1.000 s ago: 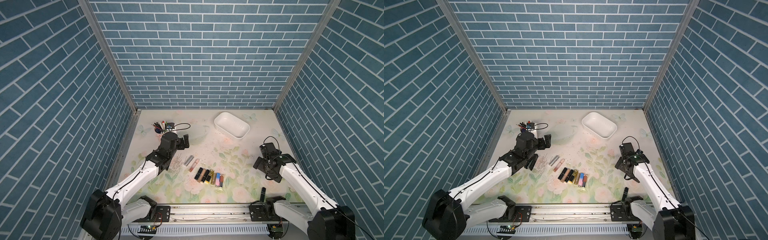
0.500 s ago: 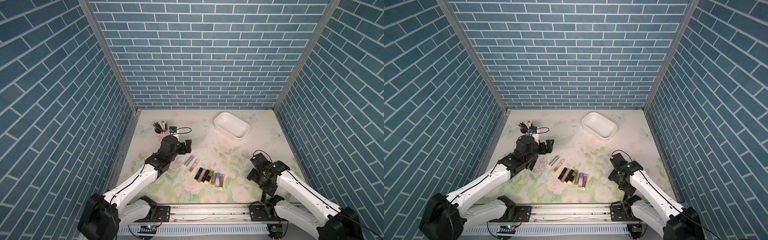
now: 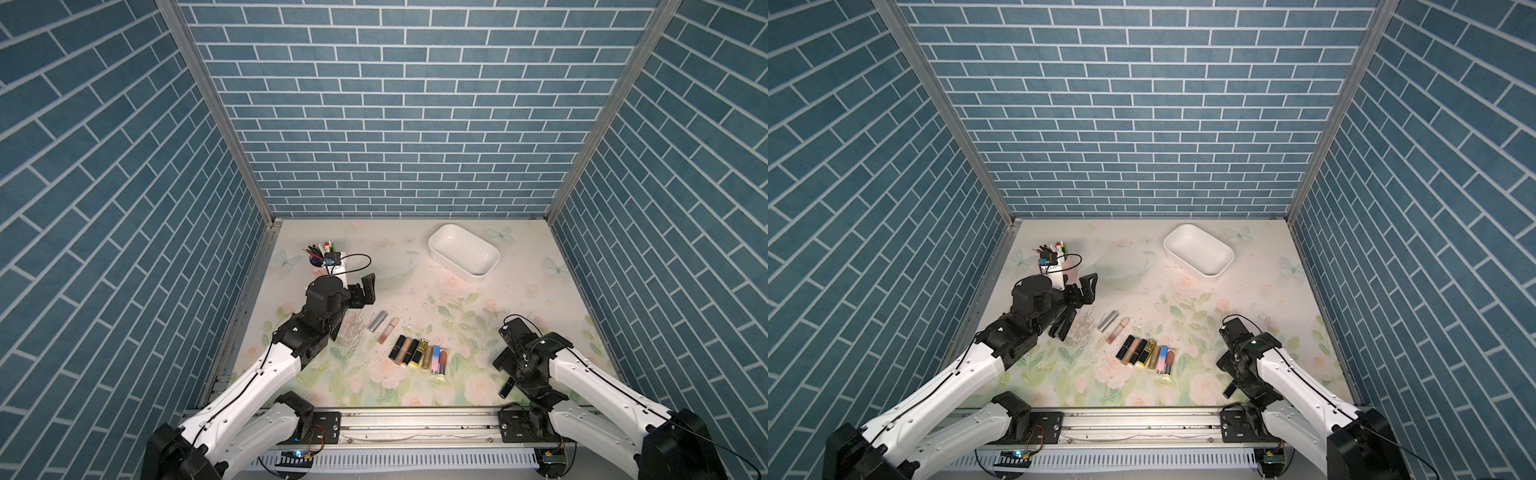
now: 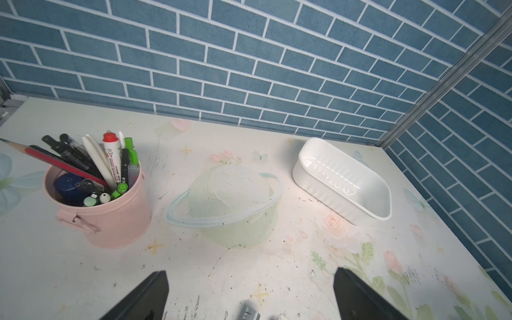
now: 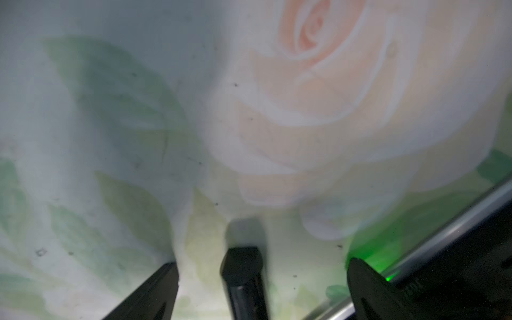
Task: Put the lipstick into the storage box
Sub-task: Pick up the lipstick at the center of the board.
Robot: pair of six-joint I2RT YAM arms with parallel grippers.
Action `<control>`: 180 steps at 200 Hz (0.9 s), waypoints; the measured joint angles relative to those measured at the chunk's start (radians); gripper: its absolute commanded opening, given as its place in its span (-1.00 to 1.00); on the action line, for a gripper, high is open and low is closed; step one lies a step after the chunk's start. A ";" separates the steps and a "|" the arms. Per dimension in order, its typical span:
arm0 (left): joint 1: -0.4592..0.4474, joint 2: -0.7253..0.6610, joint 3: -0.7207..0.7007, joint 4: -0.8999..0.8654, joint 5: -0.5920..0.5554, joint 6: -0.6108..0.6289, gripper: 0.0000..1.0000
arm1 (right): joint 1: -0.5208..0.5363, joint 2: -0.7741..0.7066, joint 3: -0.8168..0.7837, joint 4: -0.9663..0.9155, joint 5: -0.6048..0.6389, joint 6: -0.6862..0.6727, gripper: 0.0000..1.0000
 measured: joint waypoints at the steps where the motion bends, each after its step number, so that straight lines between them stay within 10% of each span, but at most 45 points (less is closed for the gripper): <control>1: 0.000 0.000 0.001 0.000 0.000 0.000 0.99 | 0.000 0.000 0.000 0.000 0.000 0.000 0.95; 89: 0.000 0.001 0.007 -0.007 -0.017 0.001 0.99 | 0.134 0.095 0.035 0.086 0.006 0.084 0.55; 157: 0.000 -0.036 0.007 -0.029 -0.030 0.001 0.99 | 0.246 0.166 0.063 0.152 0.036 0.163 -0.49; 180: 0.000 -0.051 0.007 -0.044 -0.036 0.000 0.99 | 0.259 0.179 0.071 0.155 0.042 0.168 -0.54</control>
